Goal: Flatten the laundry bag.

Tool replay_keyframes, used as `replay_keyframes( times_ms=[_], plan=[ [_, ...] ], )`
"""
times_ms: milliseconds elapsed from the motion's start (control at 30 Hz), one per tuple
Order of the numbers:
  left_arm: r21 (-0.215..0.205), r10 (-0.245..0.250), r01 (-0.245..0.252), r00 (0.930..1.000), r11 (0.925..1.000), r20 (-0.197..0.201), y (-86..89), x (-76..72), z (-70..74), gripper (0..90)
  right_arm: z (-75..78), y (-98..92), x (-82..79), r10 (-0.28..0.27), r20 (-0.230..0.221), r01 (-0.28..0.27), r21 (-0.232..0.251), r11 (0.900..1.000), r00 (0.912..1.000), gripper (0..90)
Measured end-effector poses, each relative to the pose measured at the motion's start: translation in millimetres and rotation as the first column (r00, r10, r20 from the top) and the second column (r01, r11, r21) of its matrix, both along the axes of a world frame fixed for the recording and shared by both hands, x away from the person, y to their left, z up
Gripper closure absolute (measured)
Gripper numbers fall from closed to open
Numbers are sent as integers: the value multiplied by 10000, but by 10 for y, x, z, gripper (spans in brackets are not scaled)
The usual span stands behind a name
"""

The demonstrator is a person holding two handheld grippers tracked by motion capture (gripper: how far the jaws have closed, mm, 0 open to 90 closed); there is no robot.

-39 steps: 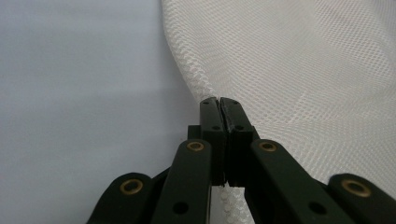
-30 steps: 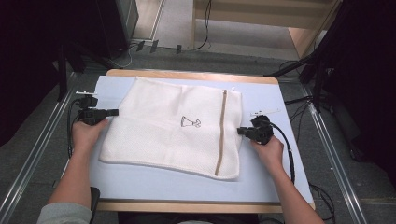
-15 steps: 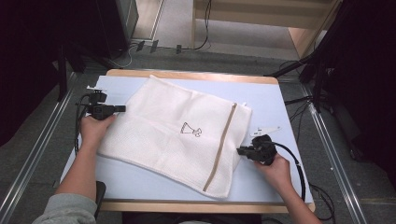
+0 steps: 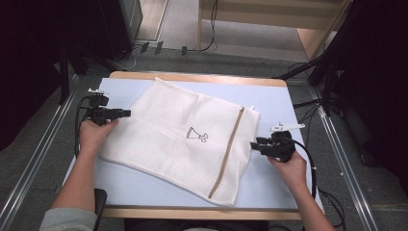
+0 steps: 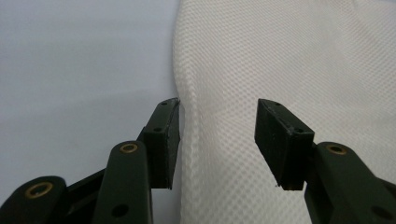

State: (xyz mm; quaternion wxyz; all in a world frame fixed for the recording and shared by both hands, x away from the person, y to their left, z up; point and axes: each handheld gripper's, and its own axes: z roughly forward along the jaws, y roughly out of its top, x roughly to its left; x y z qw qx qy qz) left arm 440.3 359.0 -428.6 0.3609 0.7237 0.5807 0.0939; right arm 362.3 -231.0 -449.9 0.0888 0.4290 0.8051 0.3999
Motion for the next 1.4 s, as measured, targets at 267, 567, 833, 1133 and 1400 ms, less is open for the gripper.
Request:
replay_keyframes(
  times_ms=[267, 567, 833, 1133, 1400],
  plan=[
    [202, 94, -94, 10000, 9998, -9, 114, -413, 68, 508, -41, -48, 325, -657, 94, 658, -158, 9977, 9978, 621],
    [382, 559, -559, 9984, 9977, 9, 250, -860, 77, 506, -81, -61, 686, -1148, 14, 1148, 218, 9932, 9934, 582],
    [463, 680, -656, 9963, 9968, -533, 303, -1112, -25, 507, -146, -83, 955, -1607, 52, 1607, 14, 9870, 9870, 498],
    [401, 662, -641, 9963, 9971, -545, 312, -1105, -160, 510, -280, -30, 1195, -1892, 312, 1908, -570, 9800, 9814, 454],
    [179, 300, -286, 9960, 9994, -847, 275, -1083, -189, 848, -263, -20, 1205, -2033, -175, 2017, -666, 9772, 9790, 799]
  ],
)
